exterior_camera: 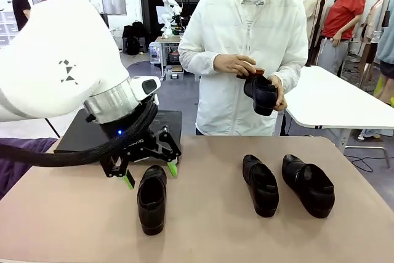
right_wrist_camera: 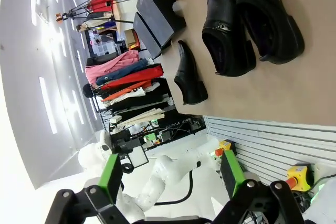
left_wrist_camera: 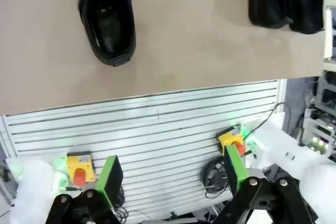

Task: Organize the shoes by placing them on the stand.
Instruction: Place the Shoe from the middle of the table onto the Shoes Stand.

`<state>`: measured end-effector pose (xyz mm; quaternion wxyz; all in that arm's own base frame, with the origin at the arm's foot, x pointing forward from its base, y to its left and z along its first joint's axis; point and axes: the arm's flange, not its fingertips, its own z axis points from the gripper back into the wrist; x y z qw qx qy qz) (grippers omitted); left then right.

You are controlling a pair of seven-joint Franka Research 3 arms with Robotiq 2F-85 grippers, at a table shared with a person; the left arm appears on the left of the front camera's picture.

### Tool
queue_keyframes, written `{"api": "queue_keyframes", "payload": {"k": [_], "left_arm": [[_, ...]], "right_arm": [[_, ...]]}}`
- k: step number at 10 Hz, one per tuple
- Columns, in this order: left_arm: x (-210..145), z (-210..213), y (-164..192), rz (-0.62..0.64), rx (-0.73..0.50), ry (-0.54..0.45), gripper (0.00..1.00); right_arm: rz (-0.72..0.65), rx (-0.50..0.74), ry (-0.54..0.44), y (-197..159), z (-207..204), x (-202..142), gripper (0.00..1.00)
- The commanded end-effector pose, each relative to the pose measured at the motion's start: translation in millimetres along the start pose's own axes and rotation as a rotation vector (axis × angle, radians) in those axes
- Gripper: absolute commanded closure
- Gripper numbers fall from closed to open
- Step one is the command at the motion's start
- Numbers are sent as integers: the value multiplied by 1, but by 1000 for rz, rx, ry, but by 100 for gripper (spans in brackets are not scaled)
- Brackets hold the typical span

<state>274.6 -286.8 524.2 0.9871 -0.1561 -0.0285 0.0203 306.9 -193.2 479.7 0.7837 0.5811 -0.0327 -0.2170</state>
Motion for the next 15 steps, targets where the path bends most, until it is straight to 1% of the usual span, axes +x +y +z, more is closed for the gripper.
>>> {"api": "queue_keyframes", "payload": {"k": [1, 2, 3, 4, 5, 6, 7, 8, 11, 12, 13, 14, 15], "left_arm": [[-21, 3, 14, -17, 42, -22, 0], [-21, 3, 14, -17, 42, -22, 0], [-5, -1, 2, -17, 13, 0, 0], [15, -26, -11, 84, 51, -117, 0], [39, -43, -18, 48, 46, -130, 0], [65, -60, -20, 54, 80, -199, 0], [92, -83, -17, 65, 115, -151, 0], [105, -100, -13, 75, 127, -111, 0], [122, -138, -4, 139, 134, -76, 0], [122, -147, -2, 143, 152, -50, 0], [122, -155, 0, 161, 169, -43, 0], [124, -162, 4, 173, 189, -44, 0], [125, -169, 8, 186, 203, -67, 0]], "right_arm": [[-14, -11, 10, 2, 3, -3, 0], [-14, -11, 10, 2, 3, -3, 0], [-14, -11, 10, 2, 3, -3, 0], [-14, -11, 10, 2, 3, -3, 0], [-14, -11, 10, 2, 3, -3, 0], [-14, -11, 10, 2, 3, -3, 0], [-14, -11, 10, 2, 3, -3, 0], [-14, -11, 10, 2, 3, -3, 0], [-14, -11, 10, 2, 3, -3, 0], [-14, -11, 10, 2, 3, -3, 0], [-14, -11, 10, 2, 3, -3, 0], [-14, -11, 10, 2, 3, -3, 0], [-14, -11, 10, 2, 3, -3, 0]]}}
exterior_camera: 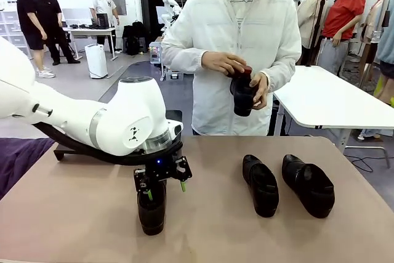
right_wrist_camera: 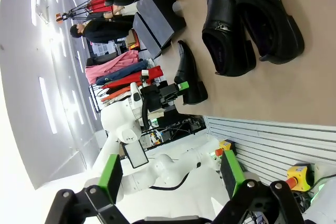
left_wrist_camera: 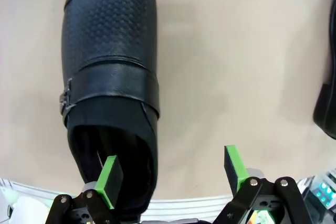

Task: Organize the shoes by placing them on the stand.
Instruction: Place the Shoe from the middle of the table onto the Shoes Stand.

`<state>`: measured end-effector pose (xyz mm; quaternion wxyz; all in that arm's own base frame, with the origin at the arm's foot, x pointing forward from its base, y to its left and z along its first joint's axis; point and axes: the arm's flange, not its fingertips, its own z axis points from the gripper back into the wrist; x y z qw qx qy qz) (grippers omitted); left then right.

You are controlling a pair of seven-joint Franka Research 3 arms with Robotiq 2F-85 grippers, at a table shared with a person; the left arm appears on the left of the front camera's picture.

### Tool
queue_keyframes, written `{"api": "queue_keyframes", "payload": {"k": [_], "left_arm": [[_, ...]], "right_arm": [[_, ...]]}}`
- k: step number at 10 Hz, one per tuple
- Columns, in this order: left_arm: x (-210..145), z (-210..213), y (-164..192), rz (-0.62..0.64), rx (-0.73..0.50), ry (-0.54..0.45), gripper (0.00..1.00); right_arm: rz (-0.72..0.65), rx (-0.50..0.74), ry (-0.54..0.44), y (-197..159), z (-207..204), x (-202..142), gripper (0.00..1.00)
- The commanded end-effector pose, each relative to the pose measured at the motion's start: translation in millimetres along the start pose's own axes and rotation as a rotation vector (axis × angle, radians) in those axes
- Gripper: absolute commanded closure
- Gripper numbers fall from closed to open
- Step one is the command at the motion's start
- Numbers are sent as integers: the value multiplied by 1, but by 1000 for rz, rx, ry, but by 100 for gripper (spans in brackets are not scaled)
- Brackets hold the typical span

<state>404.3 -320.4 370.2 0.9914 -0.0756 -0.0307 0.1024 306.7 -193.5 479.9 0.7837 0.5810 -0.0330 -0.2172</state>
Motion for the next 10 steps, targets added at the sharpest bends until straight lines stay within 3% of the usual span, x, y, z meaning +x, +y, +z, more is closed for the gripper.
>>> {"api": "queue_keyframes", "payload": {"k": [1, 2, 3, 4, 5, 10], "left_arm": [[4, -9, -3, 21, 14, -56, 0], [3, -11, -2, 11, -3, -49, 5], [2, -15, -3, 20, 9, -63, 30], [1, -16, -2, 25, 20, -52, 89], [1, -14, -2, 26, 34, -53, 100], [2, -16, 0, 23, 30, -27, 100]], "right_arm": [[-14, -11, 10, 2, 3, -3, 0], [-14, -11, 10, 2, 3, -3, 0], [-14, -11, 10, 2, 3, -3, 0], [-14, -11, 10, 2, 3, -3, 0], [-14, -11, 10, 2, 3, -3, 0], [-14, -11, 10, 2, 3, -3, 0]]}}
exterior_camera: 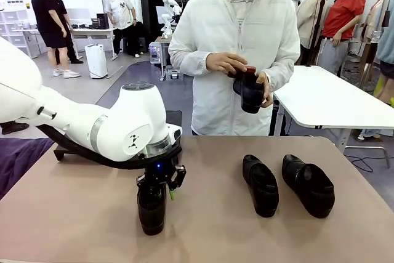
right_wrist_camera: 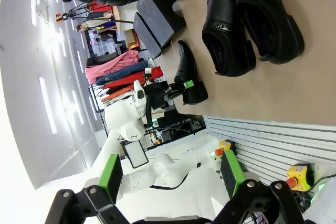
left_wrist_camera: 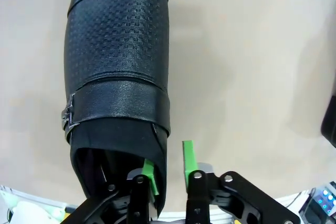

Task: Organize the shoes by placing them on the stand.
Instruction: Place the Shoe from the middle of the table onto the Shoes Stand.

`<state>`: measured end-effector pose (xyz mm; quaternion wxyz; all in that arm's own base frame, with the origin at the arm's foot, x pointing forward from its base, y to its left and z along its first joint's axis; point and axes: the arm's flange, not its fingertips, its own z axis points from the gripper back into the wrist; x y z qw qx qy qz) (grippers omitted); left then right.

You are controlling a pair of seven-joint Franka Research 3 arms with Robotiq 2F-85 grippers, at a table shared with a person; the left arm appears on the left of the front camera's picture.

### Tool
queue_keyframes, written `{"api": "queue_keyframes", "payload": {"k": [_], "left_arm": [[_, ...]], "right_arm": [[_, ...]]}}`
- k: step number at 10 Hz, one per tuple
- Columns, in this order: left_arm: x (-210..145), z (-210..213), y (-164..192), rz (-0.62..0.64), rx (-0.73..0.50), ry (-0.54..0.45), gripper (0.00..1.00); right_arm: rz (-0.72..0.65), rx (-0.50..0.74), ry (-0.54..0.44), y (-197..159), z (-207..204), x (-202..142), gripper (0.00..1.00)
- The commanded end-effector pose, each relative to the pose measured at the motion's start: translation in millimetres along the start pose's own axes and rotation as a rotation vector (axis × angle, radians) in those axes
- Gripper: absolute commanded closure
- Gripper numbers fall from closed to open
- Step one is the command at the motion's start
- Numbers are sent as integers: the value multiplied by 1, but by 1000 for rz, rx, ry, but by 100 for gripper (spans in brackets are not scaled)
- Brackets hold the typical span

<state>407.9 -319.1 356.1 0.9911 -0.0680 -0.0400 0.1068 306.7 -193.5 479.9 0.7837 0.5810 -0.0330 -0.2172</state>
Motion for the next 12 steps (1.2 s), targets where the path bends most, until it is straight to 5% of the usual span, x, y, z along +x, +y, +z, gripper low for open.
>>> {"api": "queue_keyframes", "payload": {"k": [1, 3, 6, 9, 11, 12], "left_arm": [[-1, -3, -2, 16, 20, -5, 100], [-5, 11, 0, 0, 15, -14, 100], [-44, 95, 28, -185, 14, -64, 100], [-66, 168, 94, -252, 18, -134, 100], [-57, 175, 151, -444, 13, -151, 100], [-54, 176, 181, -422, 33, -159, 100]], "right_arm": [[-14, -11, 10, 2, 3, -3, 0], [-14, -11, 10, 2, 3, -3, 0], [-14, -11, 10, 2, 3, -3, 0], [-14, -11, 10, 2, 3, -3, 0], [-14, -11, 10, 2, 3, -3, 0], [-14, -11, 10, 2, 3, -3, 0]]}}
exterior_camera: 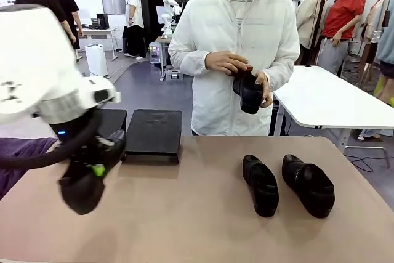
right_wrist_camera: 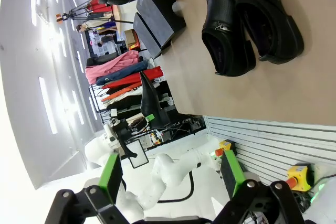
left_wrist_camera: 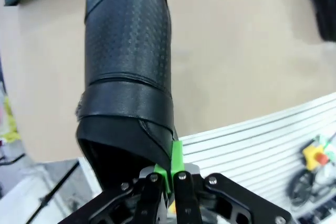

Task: Organize the shoes by placing them on the stand.
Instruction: Place the Shoe from the middle of the table onto the Shoes Stand.

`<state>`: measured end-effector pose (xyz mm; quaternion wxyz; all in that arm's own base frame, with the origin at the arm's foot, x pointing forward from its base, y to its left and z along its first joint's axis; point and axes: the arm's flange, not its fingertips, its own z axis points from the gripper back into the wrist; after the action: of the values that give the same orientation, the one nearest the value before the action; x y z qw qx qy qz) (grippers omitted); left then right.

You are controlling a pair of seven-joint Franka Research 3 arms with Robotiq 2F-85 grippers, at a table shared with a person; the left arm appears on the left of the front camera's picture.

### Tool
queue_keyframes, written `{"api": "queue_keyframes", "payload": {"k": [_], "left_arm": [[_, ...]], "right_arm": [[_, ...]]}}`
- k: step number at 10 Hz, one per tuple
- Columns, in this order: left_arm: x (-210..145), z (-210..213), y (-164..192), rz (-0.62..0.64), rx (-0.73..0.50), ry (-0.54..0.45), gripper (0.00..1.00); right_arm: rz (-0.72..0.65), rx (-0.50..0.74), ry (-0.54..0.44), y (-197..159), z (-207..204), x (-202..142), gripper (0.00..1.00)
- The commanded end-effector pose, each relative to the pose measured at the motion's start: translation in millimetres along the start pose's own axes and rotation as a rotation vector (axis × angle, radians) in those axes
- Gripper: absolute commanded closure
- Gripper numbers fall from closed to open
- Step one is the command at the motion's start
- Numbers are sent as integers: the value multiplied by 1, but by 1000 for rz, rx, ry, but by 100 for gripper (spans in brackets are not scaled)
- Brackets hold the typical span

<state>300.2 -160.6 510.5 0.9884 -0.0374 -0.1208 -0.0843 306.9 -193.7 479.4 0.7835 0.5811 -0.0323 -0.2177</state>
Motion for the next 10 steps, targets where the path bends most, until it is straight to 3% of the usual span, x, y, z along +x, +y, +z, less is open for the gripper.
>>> {"api": "queue_keyframes", "payload": {"k": [1, 2, 7, 8, 9, 10], "left_arm": [[-18, -5, 52, -23, -83, -33, 100], [0, 0, 0, 0, 0, 0, 100], [-6, -7, 1, -19, 3, 3, 100], [11, -23, -26, -103, 21, 85, 100], [27, -19, -18, -80, 32, 38, 100], [52, -7, 12, -38, 36, -61, 100]], "right_arm": [[-13, -11, 10, 3, 3, -3, 0], [-13, -11, 10, 3, 3, -3, 0], [-13, -11, 10, 3, 3, -3, 0], [-13, -11, 10, 3, 3, -3, 0], [-13, -11, 10, 3, 3, -3, 0], [-13, -11, 10, 3, 3, -3, 0]]}}
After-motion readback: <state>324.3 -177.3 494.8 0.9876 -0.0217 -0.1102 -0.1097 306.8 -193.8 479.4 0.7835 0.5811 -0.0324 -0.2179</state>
